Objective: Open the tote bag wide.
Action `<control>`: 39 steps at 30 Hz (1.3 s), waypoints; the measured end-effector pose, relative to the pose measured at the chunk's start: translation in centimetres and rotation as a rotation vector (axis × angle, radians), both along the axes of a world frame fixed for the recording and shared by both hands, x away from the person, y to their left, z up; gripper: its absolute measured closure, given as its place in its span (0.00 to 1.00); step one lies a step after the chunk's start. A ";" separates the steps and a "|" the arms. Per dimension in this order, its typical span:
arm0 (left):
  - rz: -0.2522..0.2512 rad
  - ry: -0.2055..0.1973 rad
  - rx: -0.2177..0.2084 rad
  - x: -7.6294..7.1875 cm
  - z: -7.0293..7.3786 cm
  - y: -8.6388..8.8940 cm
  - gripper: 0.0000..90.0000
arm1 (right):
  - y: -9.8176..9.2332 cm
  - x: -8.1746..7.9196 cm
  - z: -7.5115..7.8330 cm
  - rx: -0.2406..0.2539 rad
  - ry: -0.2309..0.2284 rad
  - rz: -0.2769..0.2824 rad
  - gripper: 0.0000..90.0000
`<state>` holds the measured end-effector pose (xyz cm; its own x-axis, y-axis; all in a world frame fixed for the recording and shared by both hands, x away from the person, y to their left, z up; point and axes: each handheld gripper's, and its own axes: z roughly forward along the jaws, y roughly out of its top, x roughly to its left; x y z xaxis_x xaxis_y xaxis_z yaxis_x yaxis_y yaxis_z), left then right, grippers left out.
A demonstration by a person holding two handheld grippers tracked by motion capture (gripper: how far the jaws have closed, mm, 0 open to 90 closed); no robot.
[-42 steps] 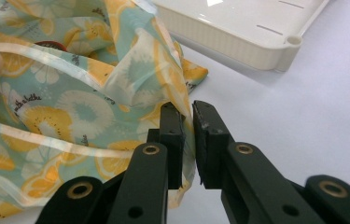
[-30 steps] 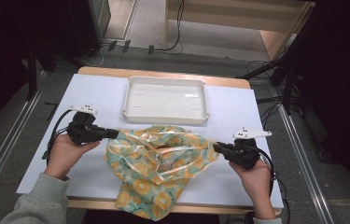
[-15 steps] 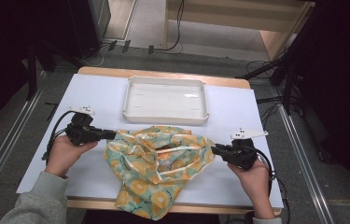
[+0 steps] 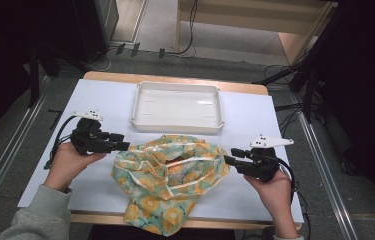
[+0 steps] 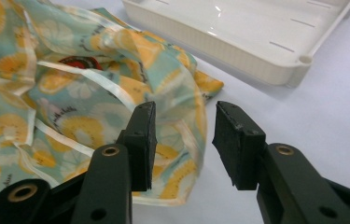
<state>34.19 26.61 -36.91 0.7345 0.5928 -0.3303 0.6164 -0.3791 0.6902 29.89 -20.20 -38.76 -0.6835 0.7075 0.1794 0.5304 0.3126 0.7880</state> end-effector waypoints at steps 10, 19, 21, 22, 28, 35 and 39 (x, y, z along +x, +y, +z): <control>-0.090 -0.005 -0.012 -0.9 1.0 -3.3 0.48 | 2.3 0.0 0.8 -0.004 0.009 0.039 0.73; -0.159 0.015 0.001 -1.0 0.3 -5.4 0.45 | 4.9 0.4 0.5 -0.026 0.014 0.094 0.69; -0.164 0.018 0.000 -1.0 0.0 -5.9 0.44 | 5.2 0.4 0.5 -0.028 0.013 0.104 0.67; -0.167 0.018 0.003 -0.9 -0.2 -6.1 0.44 | 5.5 0.5 0.5 -0.026 0.012 0.110 0.67; -0.162 0.034 0.031 -0.2 -1.5 -7.1 0.48 | 6.7 1.5 -0.1 -0.021 0.015 0.138 0.57; -0.172 0.043 0.051 0.5 -2.9 -7.9 0.71 | 8.1 2.7 -1.2 -0.045 0.038 0.164 0.43; -0.159 0.040 0.046 0.7 -3.3 -7.9 0.89 | 8.4 2.9 -2.2 -0.070 0.056 0.182 0.53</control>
<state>34.91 18.67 -40.20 0.8069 0.4854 -0.3367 0.5729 -0.5043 0.6461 32.76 -11.77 -40.92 -0.7914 0.5856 0.1754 0.5027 0.4601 0.7318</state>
